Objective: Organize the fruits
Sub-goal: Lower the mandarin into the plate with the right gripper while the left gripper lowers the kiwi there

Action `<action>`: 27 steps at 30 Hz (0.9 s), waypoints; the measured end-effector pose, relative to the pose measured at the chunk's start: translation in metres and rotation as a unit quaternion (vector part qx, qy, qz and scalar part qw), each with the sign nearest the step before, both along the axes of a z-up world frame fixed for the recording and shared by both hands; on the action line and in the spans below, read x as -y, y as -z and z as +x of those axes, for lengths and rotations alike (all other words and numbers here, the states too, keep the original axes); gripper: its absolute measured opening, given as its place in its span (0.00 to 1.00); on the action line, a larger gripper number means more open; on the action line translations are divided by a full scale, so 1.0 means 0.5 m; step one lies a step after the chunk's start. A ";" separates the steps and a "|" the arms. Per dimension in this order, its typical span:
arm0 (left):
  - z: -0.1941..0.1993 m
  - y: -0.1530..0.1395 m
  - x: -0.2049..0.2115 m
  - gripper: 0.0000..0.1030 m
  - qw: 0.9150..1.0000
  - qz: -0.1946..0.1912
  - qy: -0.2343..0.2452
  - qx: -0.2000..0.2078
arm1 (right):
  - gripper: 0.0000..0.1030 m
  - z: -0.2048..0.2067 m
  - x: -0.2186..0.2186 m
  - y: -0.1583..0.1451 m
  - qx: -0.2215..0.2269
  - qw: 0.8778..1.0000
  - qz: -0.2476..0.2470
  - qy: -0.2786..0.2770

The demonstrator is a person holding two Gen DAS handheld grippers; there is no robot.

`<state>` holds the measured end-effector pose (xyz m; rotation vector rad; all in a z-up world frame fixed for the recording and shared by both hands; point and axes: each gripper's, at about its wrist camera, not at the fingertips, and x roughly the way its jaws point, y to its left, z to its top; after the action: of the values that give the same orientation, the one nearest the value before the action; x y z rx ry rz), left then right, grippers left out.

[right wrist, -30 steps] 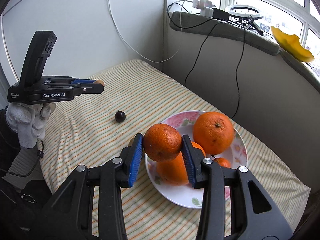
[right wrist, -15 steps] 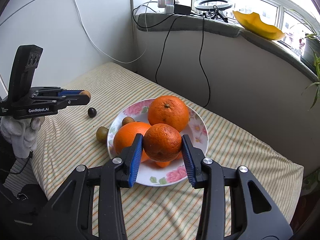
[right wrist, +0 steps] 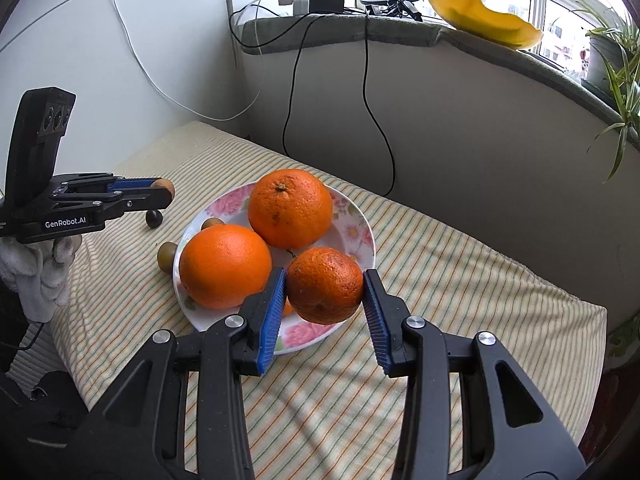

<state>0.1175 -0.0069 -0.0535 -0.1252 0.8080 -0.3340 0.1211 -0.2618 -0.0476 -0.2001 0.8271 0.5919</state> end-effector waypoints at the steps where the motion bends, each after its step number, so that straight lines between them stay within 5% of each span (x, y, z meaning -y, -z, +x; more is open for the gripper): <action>1: 0.004 0.001 0.003 0.24 1.000 0.001 0.001 -0.001 | 0.39 0.002 0.002 0.003 -0.002 1.000 0.001 0.001; 27: 0.072 0.020 0.039 0.24 1.000 0.011 0.010 -0.020 | 0.39 0.036 0.003 0.050 -0.028 0.999 0.014 -0.007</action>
<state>0.1536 -0.0267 -0.0636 -0.1030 0.8520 -0.3413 0.1389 -0.2634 -0.0724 -0.1633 0.8718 0.6245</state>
